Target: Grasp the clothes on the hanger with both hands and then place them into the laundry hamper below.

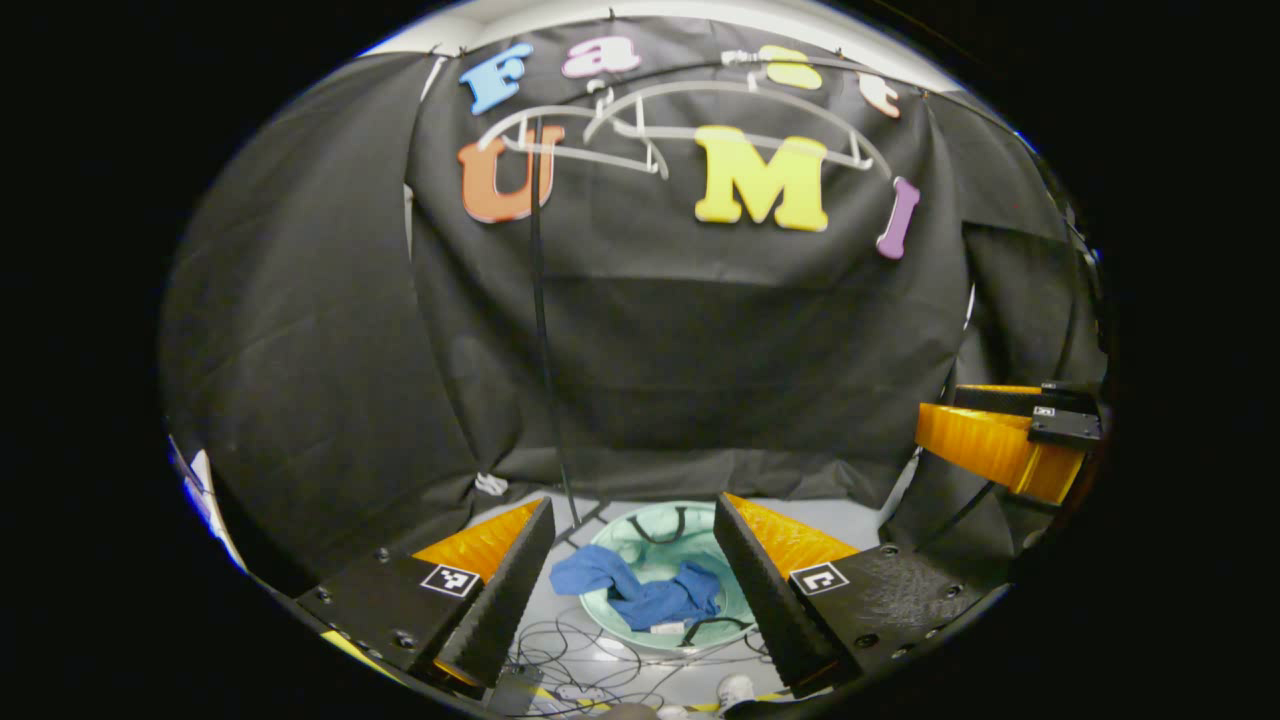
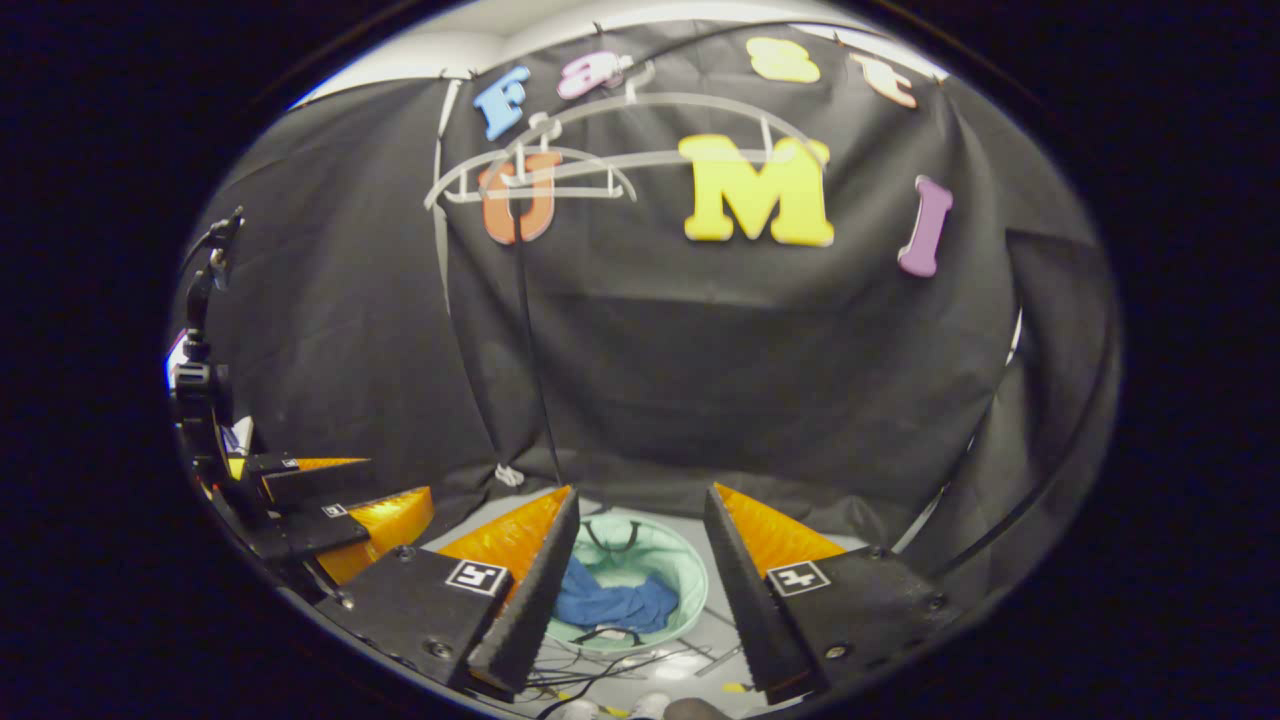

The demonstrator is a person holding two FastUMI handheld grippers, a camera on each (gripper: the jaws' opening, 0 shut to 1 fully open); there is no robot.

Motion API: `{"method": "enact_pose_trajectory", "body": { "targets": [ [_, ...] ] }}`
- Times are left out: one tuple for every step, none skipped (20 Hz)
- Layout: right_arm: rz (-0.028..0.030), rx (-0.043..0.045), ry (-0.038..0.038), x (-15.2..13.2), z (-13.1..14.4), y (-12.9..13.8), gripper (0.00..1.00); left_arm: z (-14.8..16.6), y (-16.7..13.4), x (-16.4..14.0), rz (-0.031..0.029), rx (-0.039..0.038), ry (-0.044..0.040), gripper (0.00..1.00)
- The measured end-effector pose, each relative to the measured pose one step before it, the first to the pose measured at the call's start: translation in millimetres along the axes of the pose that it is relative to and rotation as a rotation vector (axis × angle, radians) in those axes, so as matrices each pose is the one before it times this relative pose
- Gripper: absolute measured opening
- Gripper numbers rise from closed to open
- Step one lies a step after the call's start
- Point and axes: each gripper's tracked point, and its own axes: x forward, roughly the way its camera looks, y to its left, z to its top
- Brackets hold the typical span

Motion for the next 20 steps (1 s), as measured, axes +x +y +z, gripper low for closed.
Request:
{"method": "enact_pose_trajectory", "body": {
  "targets": [
    [0.00159,-0.00078,-0.04471,-22.63,21.18,-2.53,0.9,20.24,7.15,-21.23,0.01455,0.01372,-0.04964,1.0],
    [-0.00542,0.01106,-0.02725,-15.45,10.95,-2.05,1.0,22.17,5.25,-21.4,0.0189,0.01521,-0.04854,1.0],
    [-0.0001,0.00176,-0.03229,-19.45,15.42,-4.62,1.0,21.69,-0.69,-26.11,0.00829,0.01868,-0.04999,1.0],
    [0.0079,0.00737,-0.04354,-20.79,17.25,-4.83,1.0,23.46,0.71,-24.19,0.01112,0.01707,-0.04871,1.0],
    [0.01139,0.00398,-0.04397,-17.91,14.49,-4.03,1.0,21.68,1.05,-20.23,0.01716,0.01278,-0.03923,1.0],
    [0.00809,0.00946,-0.04186,-19.26,15.49,-3.29,1.0,19.48,0.59,-16.14,0.02098,0.01329,-0.03058,0.92],
    [0.00566,0.01217,-0.03267,-14.6,11.0,-3.65,1.0,16.55,-0.66,-15.11,0.01909,0.00246,-0.0263,0.93],
    [0.01468,0.019,-0.02032,-13.63,9.91,-4.66,1.0,13.83,0.76,-11.37,0.03516,-0.00565,-0.01425,0.93],
    [0.02195,0.01566,-0.00869,-13.77,6.66,-2.73,1.0,13.02,1.34,-14.73,0.02442,-0.00284,-0.0145,0.94],
    [0.01492,0.01474,-0.01787,-21.68,11.36,-3.29,1.0,11.29,-0.35,-14.6,0.01308,0.0074,-0.01967,0.94],
    [0.00727,0.01546,-0.01271,-16.71,9.88,-1.46,1.0,9.63,3.1,-14.69,0.0202,0.0134,-0.01923,0.95],
    [0.00378,0.00392,-0.00537,-14.67,10.04,0.66,1.0,5.67,8.46,-13.74,0.02079,0.01424,-0.00633,0.95],
    [0.00362,-0.00321,0.00656,-12.71,3.15,0.63,0.99,3.15,5.66,-12.82,0.01168,0.00819,-0.00161,0.96],
    [0.00009,-0.00014,0.00098,-15.97,1.66,2.4,0.99,0.81,3.34,-16.1,0.00248,0.00082,0.00306,0.96],
    [-0.00264,0.00011,-0.00943,-14.53,3.87,3.62,0.99,-0.97,5.49,-13.58,0.00024,-0.00611,0.00702,0.97],
    [-0.01108,-0.00328,-0.00381,-13.9,-0.37,3.24,0.99,0.5,9.52,-14.29,0.0024,-0.01237,0.00823,0.98],
    [-0.01834,-0.00546,-0.0181,-12.18,2.91,3.63,0.99,0.75,7.77,-12.1,0.00105,-0.02651,-0.00907,0.98],
    [-0.02974,-0.00316,-0.01768,-10.51,3.92,3.37,0.99,10.24,6.29,-5.5,0.00048,-0.02251,-0.0398,0.99],
    [-0.02723,-0.00527,-0.00548,-9.52,1.43,3.73,0.99,2.69,5.86,-4.86,0.0011,-0.01654,0.00058,0.98],
    [-0.00653,0.00026,-0.00471,-10.41,-1.97,8.93,0.99,1.11,5.63,-4.26,-0.00295,-0.00563,-0.00113,0.98]
  ]
}}
